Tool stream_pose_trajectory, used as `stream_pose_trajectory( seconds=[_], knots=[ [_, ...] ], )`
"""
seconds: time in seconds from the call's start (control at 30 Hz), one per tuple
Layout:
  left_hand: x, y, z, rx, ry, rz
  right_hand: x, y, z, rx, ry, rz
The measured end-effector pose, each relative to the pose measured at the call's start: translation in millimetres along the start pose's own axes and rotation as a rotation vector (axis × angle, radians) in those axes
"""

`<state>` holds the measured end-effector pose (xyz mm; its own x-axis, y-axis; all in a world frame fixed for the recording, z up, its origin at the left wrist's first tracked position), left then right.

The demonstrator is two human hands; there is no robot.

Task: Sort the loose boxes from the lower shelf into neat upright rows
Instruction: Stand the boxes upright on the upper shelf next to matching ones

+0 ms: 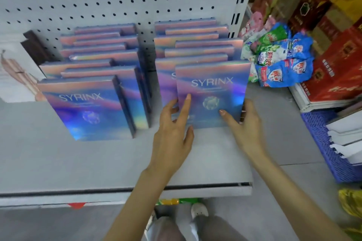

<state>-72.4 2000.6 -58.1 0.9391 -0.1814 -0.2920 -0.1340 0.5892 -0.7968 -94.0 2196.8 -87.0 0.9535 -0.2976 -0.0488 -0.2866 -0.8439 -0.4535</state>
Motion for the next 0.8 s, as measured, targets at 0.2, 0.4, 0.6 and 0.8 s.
stream_pose_trajectory(
  seconds=[0.2,0.4,0.6,0.8],
  knots=[
    [17,-11,-9,0.208,-0.111,0.013,14,1,-8,0.071,-0.046,0.066],
    [86,-51,-35,0.404,-0.317,0.092,80,36,-61,0.172,-0.323,0.141],
    [199,-122,-103,0.561,-0.57,0.234,187,140,-109,0.108,-0.385,-0.375],
    [337,-209,-209,0.47,-0.887,0.397,284,253,-150,0.126,-0.356,-0.675]
  ],
)
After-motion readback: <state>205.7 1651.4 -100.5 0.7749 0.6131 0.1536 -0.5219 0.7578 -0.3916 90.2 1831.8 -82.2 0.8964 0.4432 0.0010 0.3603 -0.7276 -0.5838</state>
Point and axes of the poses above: each hand's wrist, its own x-axis away from the middle knuckle, its own y-axis out of the palm, z = x × y, the point moved 2 cm from there along -x, towards the middle knuckle, and after that the axes turned 2 degrees about -z, right-handed, at the moved point
